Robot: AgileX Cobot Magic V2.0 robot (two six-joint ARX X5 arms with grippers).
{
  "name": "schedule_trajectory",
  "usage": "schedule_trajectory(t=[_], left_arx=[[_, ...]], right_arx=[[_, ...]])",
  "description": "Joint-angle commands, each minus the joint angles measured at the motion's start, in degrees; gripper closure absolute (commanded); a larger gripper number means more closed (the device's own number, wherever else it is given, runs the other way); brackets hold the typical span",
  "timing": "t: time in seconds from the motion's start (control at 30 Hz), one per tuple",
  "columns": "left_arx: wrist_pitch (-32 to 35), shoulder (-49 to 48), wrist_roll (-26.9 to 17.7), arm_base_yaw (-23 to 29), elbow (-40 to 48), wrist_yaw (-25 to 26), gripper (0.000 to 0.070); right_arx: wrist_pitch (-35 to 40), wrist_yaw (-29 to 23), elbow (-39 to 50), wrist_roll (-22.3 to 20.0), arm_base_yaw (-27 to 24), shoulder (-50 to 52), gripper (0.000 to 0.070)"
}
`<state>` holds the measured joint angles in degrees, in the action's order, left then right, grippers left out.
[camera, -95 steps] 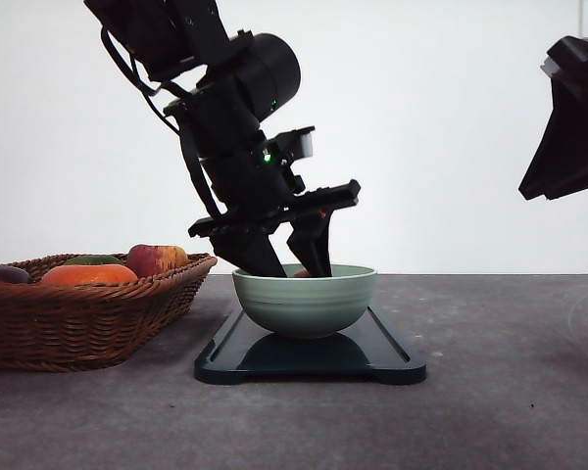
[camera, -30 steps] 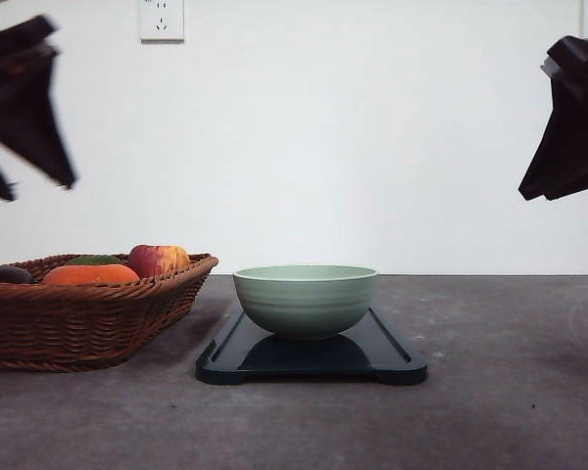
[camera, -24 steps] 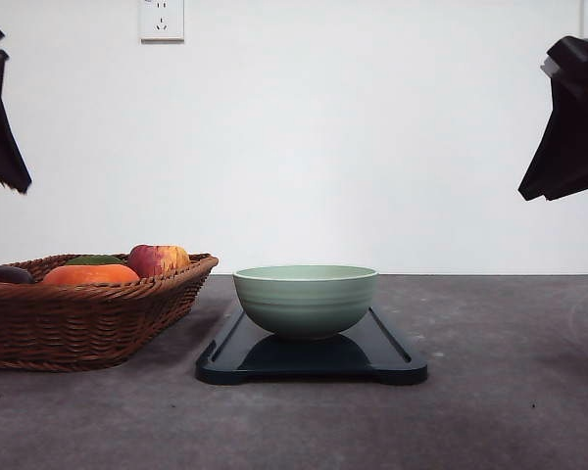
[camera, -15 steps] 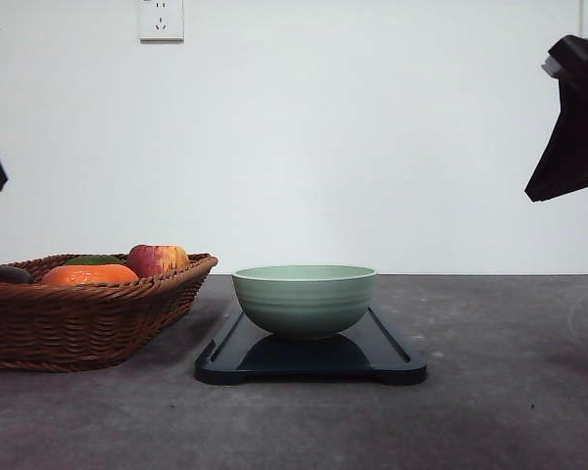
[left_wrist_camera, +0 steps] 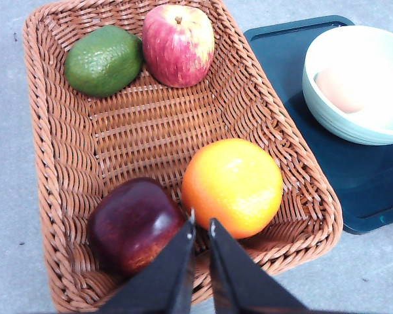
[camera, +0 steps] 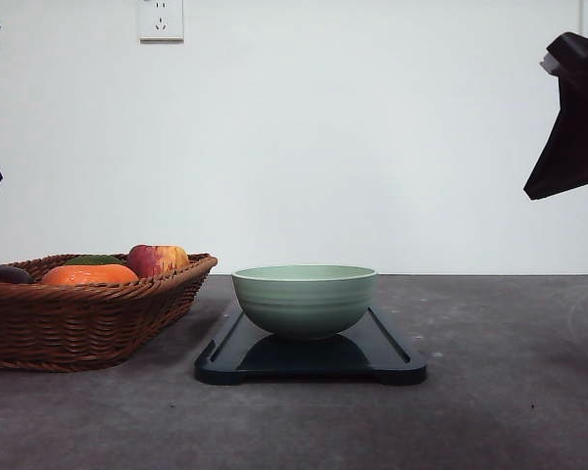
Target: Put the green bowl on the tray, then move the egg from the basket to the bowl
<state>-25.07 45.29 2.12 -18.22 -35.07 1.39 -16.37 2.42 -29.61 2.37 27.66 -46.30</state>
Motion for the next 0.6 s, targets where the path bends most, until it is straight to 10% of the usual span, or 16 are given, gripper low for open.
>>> schedule_trajectory(t=[0.0,0.57], left_arx=[[0.9,-1.6,-3.4,0.1,0.2,-0.3,0.0675],[11.0,-43.0,-0.1,16.8,30.2,-1.5,0.0675]], right_arx=[[0.6,0.1,-0.2,0.0,0.3,-0.3,0.0695],[0.8,0.1,-0.2,0.0,0.3,-0.3,0.0695]])
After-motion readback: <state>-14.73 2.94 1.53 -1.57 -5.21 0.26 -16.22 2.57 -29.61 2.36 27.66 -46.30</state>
